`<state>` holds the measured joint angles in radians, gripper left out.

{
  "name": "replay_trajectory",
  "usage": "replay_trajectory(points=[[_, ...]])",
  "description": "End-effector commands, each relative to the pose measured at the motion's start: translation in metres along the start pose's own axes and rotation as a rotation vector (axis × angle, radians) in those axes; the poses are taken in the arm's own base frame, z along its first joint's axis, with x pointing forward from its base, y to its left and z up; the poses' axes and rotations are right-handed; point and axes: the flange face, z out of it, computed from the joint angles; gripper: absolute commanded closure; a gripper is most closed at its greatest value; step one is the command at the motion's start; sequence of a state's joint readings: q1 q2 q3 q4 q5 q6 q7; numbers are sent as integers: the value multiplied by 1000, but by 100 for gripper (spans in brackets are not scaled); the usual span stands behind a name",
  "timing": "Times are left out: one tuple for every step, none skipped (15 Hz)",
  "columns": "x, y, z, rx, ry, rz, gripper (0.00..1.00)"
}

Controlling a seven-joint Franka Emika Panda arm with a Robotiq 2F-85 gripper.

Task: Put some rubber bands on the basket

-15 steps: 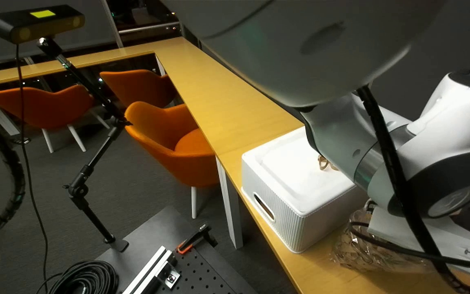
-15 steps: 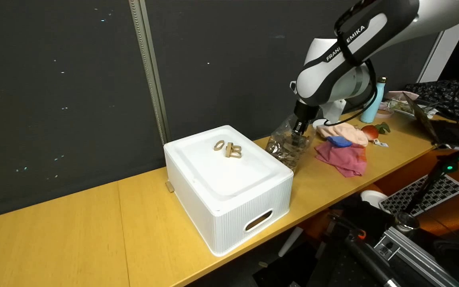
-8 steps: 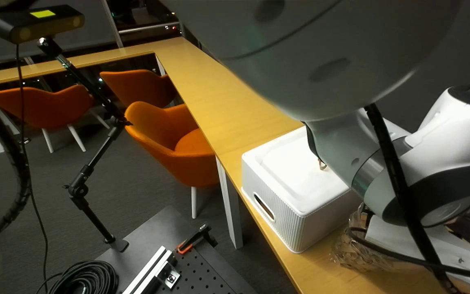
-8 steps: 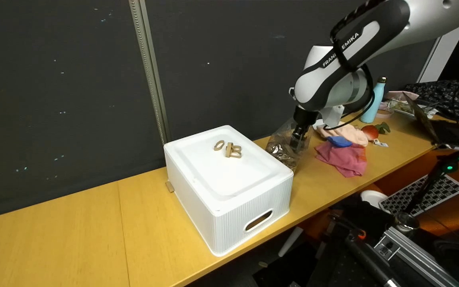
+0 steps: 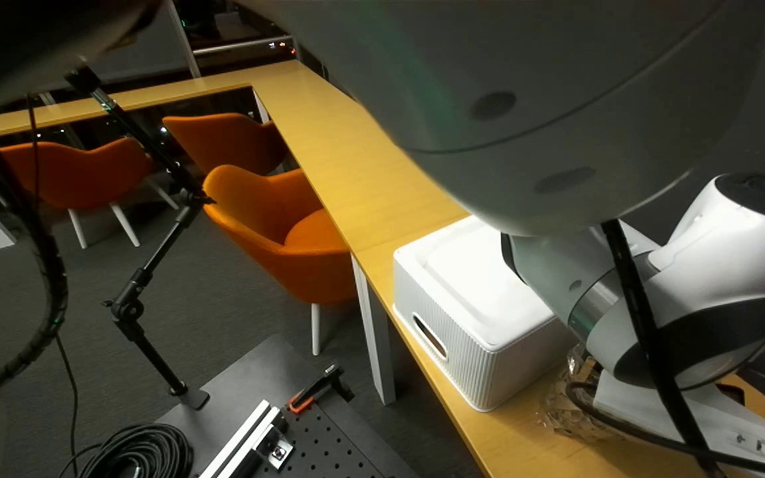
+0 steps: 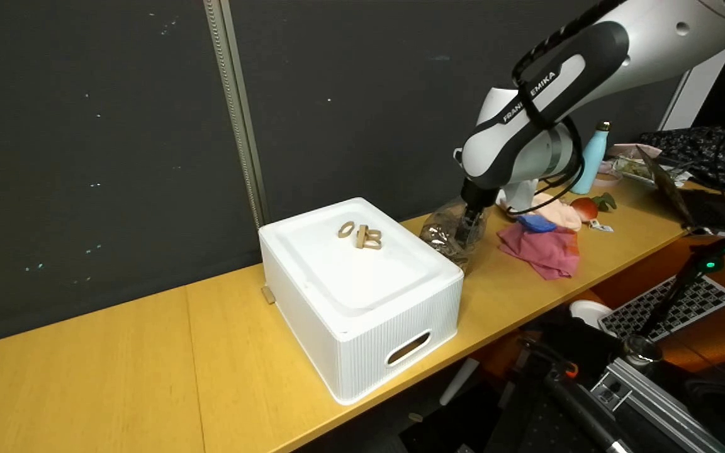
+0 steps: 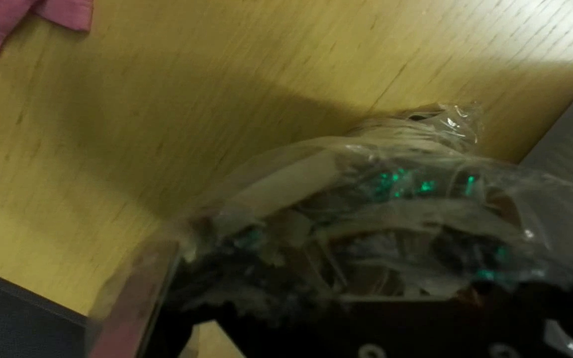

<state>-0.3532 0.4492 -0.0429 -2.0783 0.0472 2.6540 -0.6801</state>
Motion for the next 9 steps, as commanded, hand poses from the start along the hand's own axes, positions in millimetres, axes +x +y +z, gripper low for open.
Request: replay_trajectory(points=[[5,7,0,-9,49,-12,40],[5,8,-2,-14,55,-14,47],[5,8,-4,-17,64,-15,56],[5,9,-5,-23,69,-17,63],[6,8,-7,-29,79,-21,69],[7,8,-9,-31,85,-25,78],[8,7,-10,-35,91,-28,85],[8,6,-13,-37,93,-28,92],[9,5,-16,-38,93,-25,99]])
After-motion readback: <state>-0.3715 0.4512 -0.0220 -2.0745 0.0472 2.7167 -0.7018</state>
